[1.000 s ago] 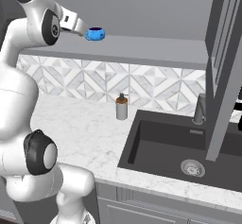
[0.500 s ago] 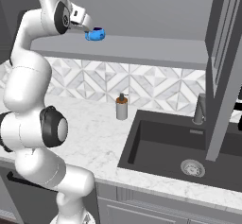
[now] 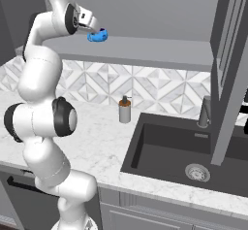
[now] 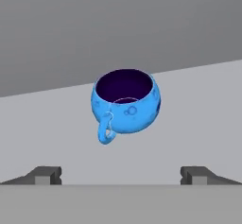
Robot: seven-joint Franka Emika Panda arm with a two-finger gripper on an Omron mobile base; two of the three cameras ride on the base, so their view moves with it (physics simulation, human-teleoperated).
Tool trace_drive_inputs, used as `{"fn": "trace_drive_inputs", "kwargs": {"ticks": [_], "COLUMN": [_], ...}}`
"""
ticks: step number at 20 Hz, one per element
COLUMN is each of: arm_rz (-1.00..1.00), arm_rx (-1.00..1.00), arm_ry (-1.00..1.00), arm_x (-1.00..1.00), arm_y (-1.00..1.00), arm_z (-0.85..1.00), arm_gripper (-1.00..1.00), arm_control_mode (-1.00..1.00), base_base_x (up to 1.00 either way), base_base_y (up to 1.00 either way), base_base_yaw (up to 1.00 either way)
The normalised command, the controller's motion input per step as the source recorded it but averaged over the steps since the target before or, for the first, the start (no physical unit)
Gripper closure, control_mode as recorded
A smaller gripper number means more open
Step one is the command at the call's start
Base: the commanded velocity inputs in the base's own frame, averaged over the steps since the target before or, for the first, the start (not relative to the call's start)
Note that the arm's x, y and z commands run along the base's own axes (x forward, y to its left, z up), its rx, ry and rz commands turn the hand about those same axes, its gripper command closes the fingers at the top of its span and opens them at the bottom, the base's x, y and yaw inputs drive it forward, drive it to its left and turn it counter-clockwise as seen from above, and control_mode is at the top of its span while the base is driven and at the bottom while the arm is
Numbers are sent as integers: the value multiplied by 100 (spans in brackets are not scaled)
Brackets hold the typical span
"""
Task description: Gather all objects into one cabinet and sort the glasses and bowls to opposite sides.
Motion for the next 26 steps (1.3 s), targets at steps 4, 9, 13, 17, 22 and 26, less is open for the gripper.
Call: {"fn": "trace_drive_inputs", "kwargs": {"ticks": [4, 9, 13, 17, 22, 26], "arm_rz": [0, 0, 0, 0, 0, 0], "arm_rx": [0, 0, 0, 0, 0, 0], "arm_ry": [1, 0, 0, 0, 1, 2], "arm_x": [53, 39, 41, 43, 39, 4], "arm_y": [0, 1, 7, 3, 0, 0], "arm_z": [-21, -21, -12, -13, -14, -1], "arm_gripper": [-100, -100, -100, -100, 100, 100], "arm_control_mode": [-100, -100, -100, -100, -100, -100], "base_base_x": [0, 0, 0, 0, 0, 0], "base_base_y": [0, 0, 0, 0, 0, 0], "base_base_yaw": [0, 0, 0, 0, 0, 0]}}
